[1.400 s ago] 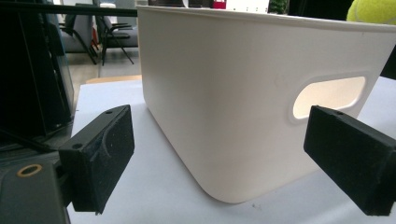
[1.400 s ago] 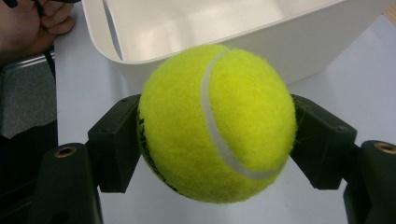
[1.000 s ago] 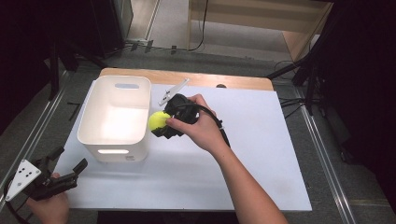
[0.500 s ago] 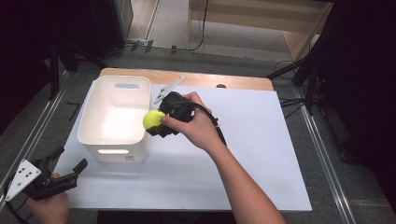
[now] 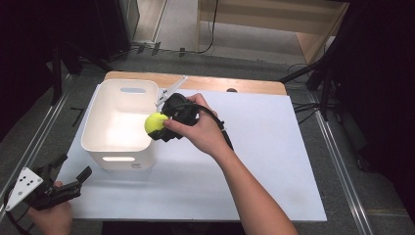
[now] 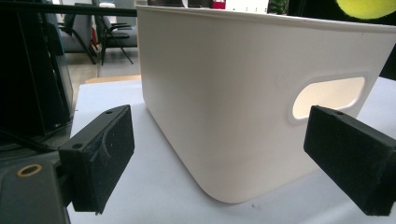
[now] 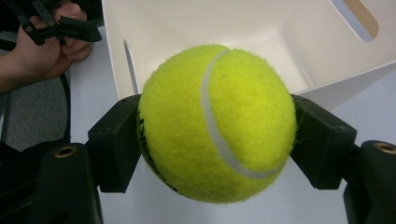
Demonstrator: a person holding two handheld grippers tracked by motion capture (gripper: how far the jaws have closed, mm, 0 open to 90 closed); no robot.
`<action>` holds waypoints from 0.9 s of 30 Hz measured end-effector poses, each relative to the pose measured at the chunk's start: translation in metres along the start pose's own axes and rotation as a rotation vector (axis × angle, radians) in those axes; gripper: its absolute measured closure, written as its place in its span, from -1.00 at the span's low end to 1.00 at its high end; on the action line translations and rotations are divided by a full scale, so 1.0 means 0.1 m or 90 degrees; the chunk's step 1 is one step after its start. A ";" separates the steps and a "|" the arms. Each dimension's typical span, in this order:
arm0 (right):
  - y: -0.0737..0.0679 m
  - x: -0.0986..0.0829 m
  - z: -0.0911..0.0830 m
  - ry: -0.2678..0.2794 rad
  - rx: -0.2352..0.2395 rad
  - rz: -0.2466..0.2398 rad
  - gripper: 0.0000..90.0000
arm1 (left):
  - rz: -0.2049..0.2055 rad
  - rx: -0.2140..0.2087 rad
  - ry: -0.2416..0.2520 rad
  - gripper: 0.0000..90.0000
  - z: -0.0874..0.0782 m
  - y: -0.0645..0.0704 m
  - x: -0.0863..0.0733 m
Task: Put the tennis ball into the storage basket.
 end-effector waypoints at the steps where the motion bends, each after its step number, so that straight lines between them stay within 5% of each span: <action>1: 0.00 0.01 0.00 0.000 -0.001 0.000 -0.46 | 0.001 0.000 0.000 -0.81 0.00 0.00 0.00; 27: -0.03 0.17 0.15 0.009 0.015 -0.009 -0.46 | 0.000 0.001 -0.004 -0.81 0.00 0.00 0.00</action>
Point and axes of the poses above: each handheld gripper's, and its own axes: z roughly forward along the jaws, x roughly out of its top, y roughly to its right, the point moved 3 cm from there along z, roughly forward along the jaws, and after that the axes turned 11 degrees about -z, right-handed, at the moved point
